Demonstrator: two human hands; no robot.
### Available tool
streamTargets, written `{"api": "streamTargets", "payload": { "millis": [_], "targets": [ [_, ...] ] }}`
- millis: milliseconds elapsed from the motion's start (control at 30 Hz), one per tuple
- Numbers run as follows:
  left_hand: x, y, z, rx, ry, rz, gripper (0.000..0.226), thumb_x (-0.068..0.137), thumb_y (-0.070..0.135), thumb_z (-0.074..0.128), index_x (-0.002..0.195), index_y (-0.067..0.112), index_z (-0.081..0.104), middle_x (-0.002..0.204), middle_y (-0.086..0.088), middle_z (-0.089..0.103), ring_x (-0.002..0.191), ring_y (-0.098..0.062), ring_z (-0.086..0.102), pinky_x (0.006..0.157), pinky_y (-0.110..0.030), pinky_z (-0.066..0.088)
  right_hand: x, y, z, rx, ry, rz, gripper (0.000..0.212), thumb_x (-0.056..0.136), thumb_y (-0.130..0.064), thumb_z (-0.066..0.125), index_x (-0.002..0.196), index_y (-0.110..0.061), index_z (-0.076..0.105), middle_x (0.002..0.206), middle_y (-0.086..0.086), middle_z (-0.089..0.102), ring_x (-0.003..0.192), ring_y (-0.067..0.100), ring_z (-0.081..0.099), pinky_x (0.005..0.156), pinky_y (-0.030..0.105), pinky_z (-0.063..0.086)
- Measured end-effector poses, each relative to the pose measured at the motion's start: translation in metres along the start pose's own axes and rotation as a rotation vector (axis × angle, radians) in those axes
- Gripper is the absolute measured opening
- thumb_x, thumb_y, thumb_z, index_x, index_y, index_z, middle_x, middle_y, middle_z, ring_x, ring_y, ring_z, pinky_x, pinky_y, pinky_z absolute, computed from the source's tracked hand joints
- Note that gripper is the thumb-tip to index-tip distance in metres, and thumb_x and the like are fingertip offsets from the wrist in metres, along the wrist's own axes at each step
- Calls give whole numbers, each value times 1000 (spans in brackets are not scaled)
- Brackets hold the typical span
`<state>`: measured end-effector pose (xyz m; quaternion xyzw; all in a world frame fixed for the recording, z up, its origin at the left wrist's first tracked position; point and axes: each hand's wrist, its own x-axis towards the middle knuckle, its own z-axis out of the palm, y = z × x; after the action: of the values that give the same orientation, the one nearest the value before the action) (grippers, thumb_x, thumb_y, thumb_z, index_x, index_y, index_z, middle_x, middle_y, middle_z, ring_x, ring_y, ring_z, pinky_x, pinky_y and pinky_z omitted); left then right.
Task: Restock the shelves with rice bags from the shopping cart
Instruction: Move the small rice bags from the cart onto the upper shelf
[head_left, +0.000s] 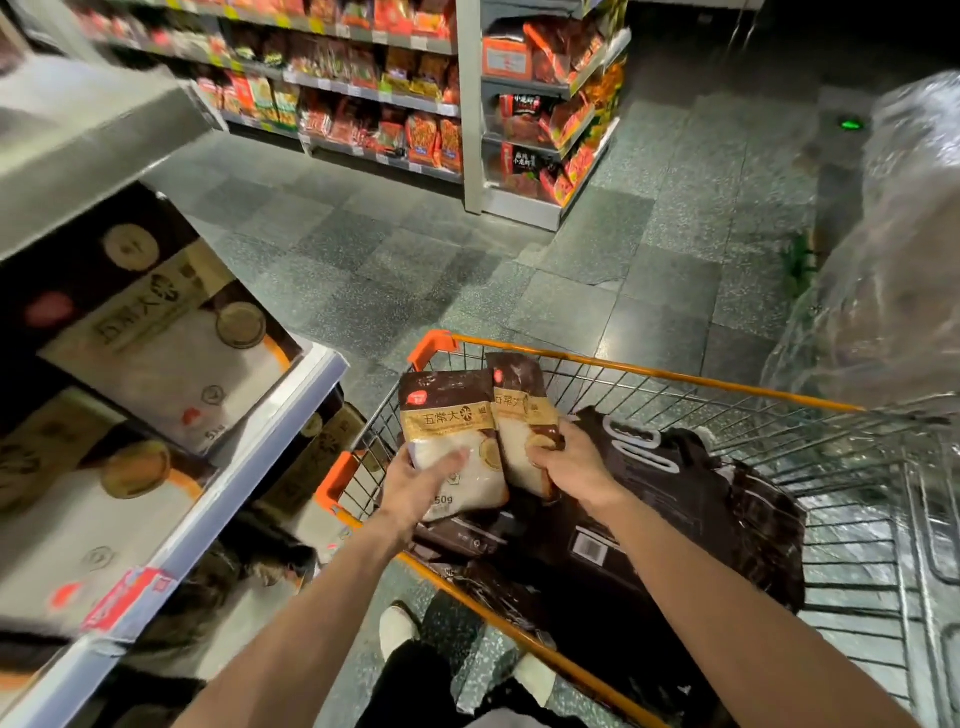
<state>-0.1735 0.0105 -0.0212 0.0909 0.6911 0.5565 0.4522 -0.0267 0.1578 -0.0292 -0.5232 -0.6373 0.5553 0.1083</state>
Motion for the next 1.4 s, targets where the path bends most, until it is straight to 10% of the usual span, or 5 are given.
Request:
{"api": "streamTargets", "payload": {
  "millis": [867,1400],
  "targets": [
    [-299,446,-243,246,801,1064,37,79,39,80,109,20,70,95,4,77,84,-9,74,66,-22,57,-194,-524,61,358,-497,-1247,20,74,-26,83,89,-20,71,88,-7,75,83,4,70,73,19,55],
    [-374,496,-402,199,1051,854,26,73,45,79,90,25,78,104,-6,75,103,-31,68,93,-48,54,-254,-691,212,372,-801,-1048,61,67,-19,88,119,-8,59,110,7,69,96,23,69,78,38,60]
  ]
}}
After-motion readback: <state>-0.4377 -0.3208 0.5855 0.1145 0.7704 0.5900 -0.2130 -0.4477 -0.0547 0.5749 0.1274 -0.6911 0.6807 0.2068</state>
